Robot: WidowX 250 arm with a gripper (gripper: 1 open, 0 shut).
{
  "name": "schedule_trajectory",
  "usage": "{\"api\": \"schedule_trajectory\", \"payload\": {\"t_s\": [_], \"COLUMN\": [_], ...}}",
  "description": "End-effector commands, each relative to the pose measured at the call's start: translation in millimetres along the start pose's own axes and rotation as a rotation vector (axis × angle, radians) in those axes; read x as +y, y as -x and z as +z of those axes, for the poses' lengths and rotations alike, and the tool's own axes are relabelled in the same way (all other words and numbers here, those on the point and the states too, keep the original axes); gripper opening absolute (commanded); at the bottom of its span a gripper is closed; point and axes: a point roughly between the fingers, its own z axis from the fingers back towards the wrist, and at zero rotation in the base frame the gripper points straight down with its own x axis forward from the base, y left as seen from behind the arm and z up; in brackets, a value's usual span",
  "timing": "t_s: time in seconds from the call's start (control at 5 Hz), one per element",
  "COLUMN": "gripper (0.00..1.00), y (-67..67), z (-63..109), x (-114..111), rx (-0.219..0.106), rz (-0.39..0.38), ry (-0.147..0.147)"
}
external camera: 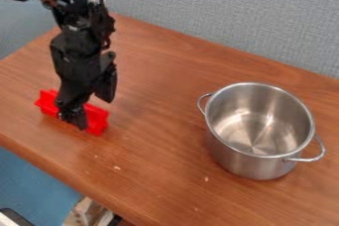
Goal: Put the red object in the metal pot
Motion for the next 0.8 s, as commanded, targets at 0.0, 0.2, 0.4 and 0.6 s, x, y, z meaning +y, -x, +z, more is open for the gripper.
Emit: {"api": "schedule_trajectory", "payload": {"t_s": [0.0, 0.2, 0.4, 0.6], "gripper": [1.00, 1.00, 1.00, 1.00], "y": [-2.6, -2.5, -2.6, -2.0], "z": [8.8, 7.7, 6.2, 5.8], "x": [-6.5, -4.9, -3.8, -2.0], "rx": [-0.032, -0.049, -0.063, -0.071], "rz": [0.008, 0.003, 0.000, -0.005], "ry": [0.041, 0.032, 0.018, -0.002]}}
